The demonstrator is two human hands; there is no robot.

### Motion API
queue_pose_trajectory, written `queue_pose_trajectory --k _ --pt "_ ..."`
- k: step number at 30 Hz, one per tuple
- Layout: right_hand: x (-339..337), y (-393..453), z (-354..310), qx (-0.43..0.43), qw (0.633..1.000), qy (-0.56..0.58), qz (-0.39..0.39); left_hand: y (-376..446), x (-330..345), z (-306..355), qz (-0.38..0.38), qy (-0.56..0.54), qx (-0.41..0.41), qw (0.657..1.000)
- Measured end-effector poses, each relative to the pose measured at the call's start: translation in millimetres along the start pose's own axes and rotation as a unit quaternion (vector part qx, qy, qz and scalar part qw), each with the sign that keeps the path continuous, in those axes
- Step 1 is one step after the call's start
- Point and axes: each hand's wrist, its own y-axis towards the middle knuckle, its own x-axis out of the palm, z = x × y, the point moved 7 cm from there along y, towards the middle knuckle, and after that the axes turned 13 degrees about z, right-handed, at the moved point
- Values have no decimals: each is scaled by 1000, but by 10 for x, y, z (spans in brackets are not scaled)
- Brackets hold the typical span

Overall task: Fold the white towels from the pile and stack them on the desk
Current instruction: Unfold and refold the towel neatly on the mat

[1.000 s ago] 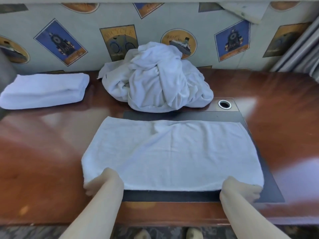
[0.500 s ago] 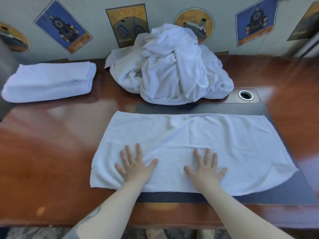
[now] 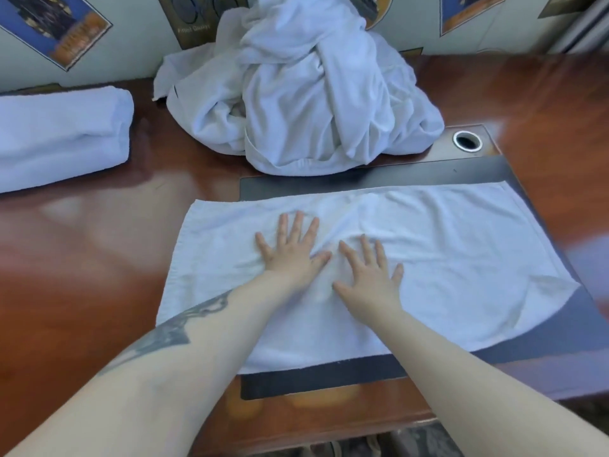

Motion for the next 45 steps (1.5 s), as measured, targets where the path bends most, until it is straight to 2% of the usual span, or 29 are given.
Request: queue_pose_trajectory --k 4,8,10,12,14,16,18,19,21,22,23,26,29,33,37,41,45 --pt "-232 -243 993 174 982 -46 51 118 -39 -182 17 9 -44 999" --pt "-485 -802 1885 376 922 -31 88 71 -47 -105 58 24 -94 994" --pt "-564 -907 2005 410 906 -31 103 54 -58 163 91 13 -87 992" --pt "-624 -844 1934 359 922 -67 130 -6 -42 668 125 23 3 992" --pt "-646 -668 1779 259 952 -83 143 -126 32 1276 135 23 123 983" --pt "-643 -506 1716 176 975 -67 116 -288 188 1793 100 24 225 969" --pt "-685 -439 1926 189 977 -31 92 -396 357 2132 52 17 266 962" --pt "-761 -460 2134 242 965 -9 104 -412 410 2241 34 10 265 964" --pt "-922 -630 2605 389 907 31 158 -404 461 2402 18 -3 254 967" --pt "-959 -713 2757 438 880 40 178 -385 459 2474 18 -6 254 967" --pt "-983 -741 2809 447 872 39 194 -358 443 2543 18 -11 253 967" --pt "-991 -549 2635 330 918 39 216 -233 390 2763 15 -25 242 970" --pt "-907 -305 2543 239 954 48 176 -32 312 3045 28 -11 252 967" --pt "-926 -156 2732 234 955 41 175 362 288 3399 9 6 246 969" --pt "-887 -118 2848 169 975 5 145 664 437 3577 -26 45 252 966" --pt "-895 -91 2899 153 979 -2 136 814 510 3584 -3 52 286 957" --pt "-1027 43 2890 137 975 -2 173 869 471 3753 65 27 316 946"
